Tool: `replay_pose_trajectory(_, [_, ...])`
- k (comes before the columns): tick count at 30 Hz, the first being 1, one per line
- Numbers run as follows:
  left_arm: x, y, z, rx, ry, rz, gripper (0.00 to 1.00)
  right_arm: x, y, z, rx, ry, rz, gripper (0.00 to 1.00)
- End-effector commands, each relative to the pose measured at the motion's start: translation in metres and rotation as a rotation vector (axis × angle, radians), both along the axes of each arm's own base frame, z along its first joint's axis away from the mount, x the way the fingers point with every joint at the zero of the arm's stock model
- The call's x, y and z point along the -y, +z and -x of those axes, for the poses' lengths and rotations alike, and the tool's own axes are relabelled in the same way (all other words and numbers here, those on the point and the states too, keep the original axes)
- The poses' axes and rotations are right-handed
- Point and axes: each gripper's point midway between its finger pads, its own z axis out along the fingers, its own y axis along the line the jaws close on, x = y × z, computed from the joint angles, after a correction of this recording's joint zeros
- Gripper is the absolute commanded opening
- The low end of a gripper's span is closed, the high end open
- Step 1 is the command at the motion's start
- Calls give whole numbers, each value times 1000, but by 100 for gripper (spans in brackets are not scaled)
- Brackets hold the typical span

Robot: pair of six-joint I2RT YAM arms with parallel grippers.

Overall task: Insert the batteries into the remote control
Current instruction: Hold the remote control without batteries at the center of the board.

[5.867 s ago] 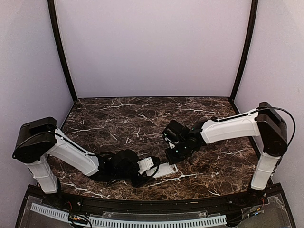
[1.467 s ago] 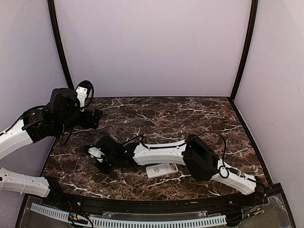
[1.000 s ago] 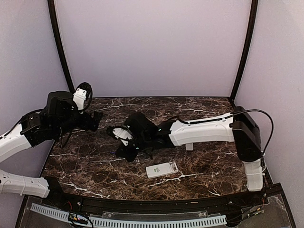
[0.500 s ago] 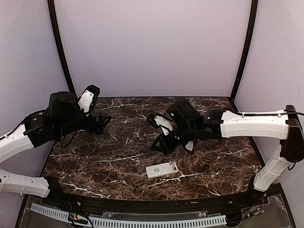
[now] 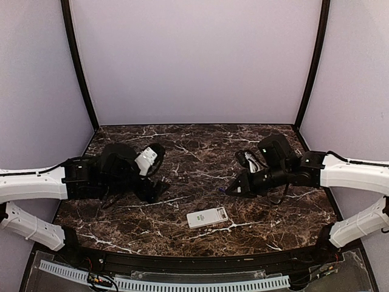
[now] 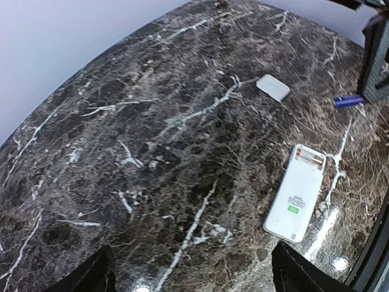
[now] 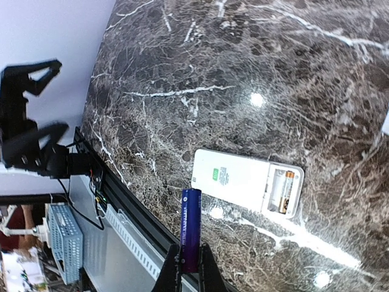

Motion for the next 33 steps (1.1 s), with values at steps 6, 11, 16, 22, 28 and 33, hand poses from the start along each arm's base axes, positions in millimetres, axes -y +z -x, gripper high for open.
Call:
replay_pose_trajectory(6, [52, -103, 40, -161, -180, -268, 95, 14, -41, 3, -138, -233, 176, 0])
replay_pose_trajectory(11, [69, -127, 54, -229, -279, -272, 98, 12, -65, 15, -172, -240, 248, 0])
replay_pose_trajectory(16, [90, -129, 71, -245, -397, -131, 99, 7, -76, 17, -184, -245, 261, 0])
replay_pose_trajectory(22, [98, -143, 71, -227, -425, -99, 99, 9, -81, 17, -169, -248, 289, 0])
replay_pose_trajectory(28, [102, -158, 56, -181, -418, -179, 99, 6, -86, 19, -164, -221, 304, 0])
replay_pose_trajectory(33, [104, -169, 48, -202, -414, -194, 97, 0, -85, 19, -147, -197, 296, 0])
